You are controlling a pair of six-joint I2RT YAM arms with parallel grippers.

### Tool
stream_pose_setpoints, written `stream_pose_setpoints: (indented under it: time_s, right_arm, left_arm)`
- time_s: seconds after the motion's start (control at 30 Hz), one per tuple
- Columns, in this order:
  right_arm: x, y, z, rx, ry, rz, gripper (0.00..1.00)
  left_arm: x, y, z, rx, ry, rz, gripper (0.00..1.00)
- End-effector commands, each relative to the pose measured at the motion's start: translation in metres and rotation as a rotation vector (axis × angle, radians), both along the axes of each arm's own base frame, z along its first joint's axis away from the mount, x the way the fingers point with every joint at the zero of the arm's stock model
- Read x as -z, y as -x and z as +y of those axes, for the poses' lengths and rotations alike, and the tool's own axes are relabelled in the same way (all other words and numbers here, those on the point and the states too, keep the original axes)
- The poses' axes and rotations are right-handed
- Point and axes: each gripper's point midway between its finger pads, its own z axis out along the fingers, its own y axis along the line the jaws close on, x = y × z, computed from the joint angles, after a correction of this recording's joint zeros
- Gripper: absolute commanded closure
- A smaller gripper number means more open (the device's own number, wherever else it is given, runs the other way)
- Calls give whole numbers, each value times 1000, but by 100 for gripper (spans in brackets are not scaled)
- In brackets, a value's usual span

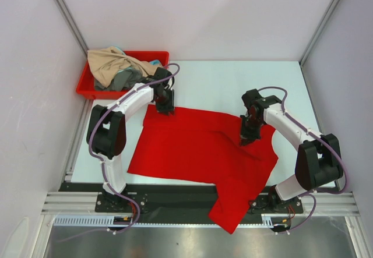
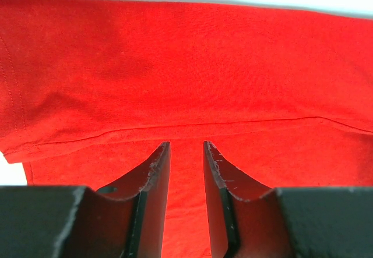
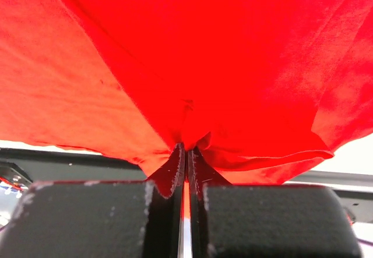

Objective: Fold and stack the t-shirts
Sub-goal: Fold the tshirt

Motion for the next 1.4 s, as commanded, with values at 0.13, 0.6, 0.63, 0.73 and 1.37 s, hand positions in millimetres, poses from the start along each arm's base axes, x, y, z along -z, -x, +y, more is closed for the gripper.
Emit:
stream_pose_setpoints:
  time_s: [0.13, 0.6, 0.63, 0.73, 1.37]
  right_arm:
    - [10, 20, 5, 94, 23, 97, 100]
    - [-22, -24, -12, 225, -43, -47, 58]
    - [-26, -34, -19, 260, -68, -71, 54]
    - [-35, -79, -60, 415, -86, -188, 49]
    - [16, -199, -163, 733, -122, -283, 65]
  left_arm:
    - [-15, -15, 0, 8, 5, -52, 65]
    - [-18, -34, 22, -55, 1, -65, 65]
    - [-18, -37, 25, -64, 0, -68, 65]
    - [-16, -46, 31, -84, -6, -65, 65]
    - [31, -56, 67, -201, -55, 39, 69]
